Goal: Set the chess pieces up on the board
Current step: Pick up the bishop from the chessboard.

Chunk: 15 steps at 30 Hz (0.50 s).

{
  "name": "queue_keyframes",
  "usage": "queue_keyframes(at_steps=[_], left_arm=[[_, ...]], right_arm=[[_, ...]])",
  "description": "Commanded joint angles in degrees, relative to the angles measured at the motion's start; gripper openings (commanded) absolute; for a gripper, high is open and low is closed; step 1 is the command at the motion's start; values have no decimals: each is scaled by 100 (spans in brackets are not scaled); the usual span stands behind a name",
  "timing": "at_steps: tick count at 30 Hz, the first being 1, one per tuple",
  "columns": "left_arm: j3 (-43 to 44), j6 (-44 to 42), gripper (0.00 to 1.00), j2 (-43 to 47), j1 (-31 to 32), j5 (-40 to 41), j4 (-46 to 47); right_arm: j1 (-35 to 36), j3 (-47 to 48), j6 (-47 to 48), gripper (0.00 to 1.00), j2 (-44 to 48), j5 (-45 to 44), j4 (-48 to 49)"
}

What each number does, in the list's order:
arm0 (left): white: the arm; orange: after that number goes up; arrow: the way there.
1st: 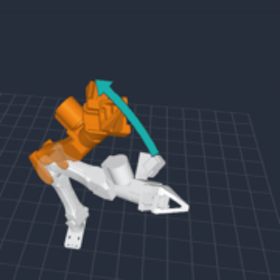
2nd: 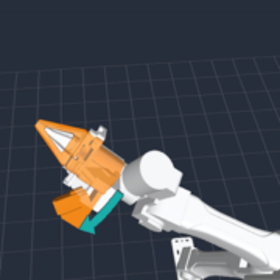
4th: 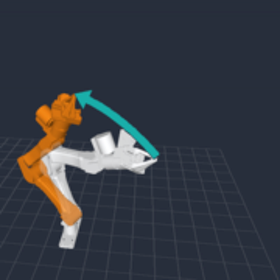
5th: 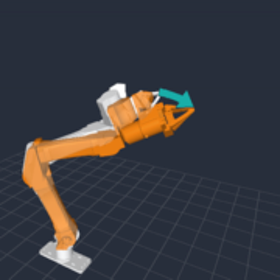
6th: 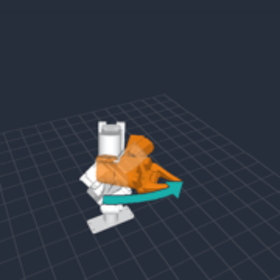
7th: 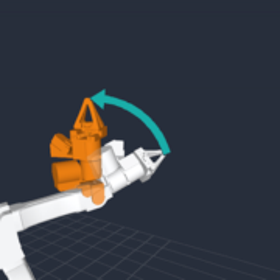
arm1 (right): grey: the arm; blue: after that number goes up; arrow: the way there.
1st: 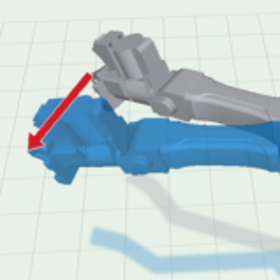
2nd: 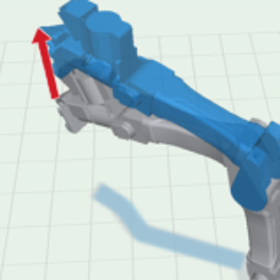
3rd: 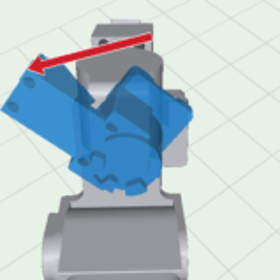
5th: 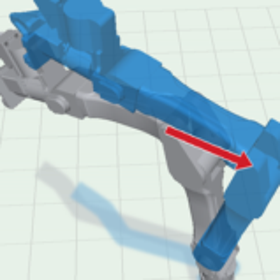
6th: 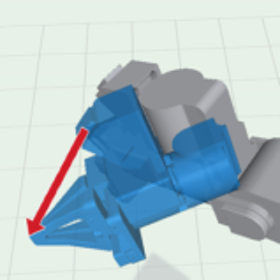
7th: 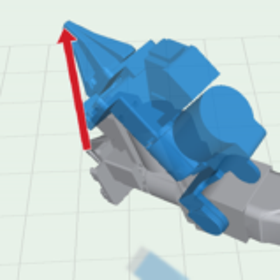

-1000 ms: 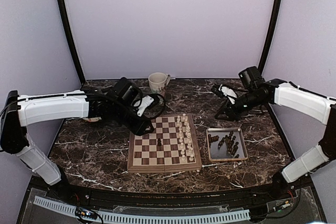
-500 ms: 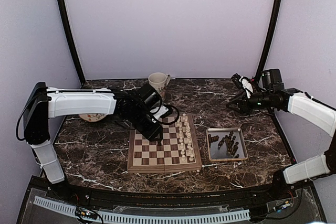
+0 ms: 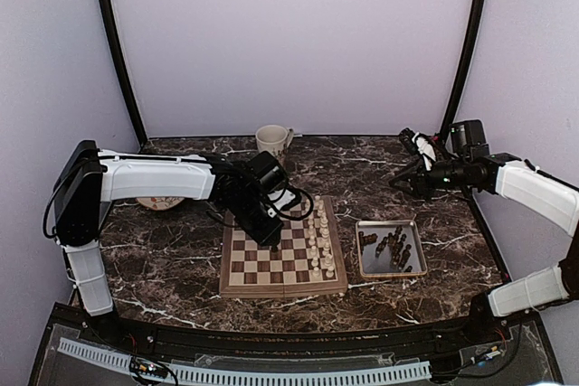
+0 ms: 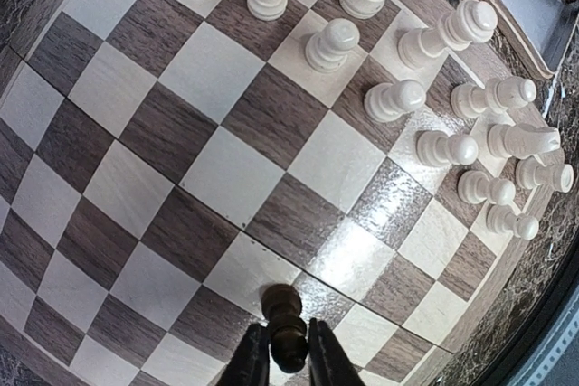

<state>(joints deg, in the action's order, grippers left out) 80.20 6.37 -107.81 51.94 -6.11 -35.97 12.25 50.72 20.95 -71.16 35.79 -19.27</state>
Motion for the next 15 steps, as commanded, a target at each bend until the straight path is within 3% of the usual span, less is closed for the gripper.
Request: queue_keyframes(at_steps=[1,6,10,15], left_arm=[[129,37,16,10,23,129,-148],[137,32,6,78,26,292,-242],[80,5,3,364,-15,802,-387],[-150,41,3,764,-350,892,-437]], right_arm=[[-20,-51,66,35,73,22,196],[-21,-57,82,35,72,30,212],[-20,-62,85,35,68,40,199],[-21,-51,93,35,55,62,202]])
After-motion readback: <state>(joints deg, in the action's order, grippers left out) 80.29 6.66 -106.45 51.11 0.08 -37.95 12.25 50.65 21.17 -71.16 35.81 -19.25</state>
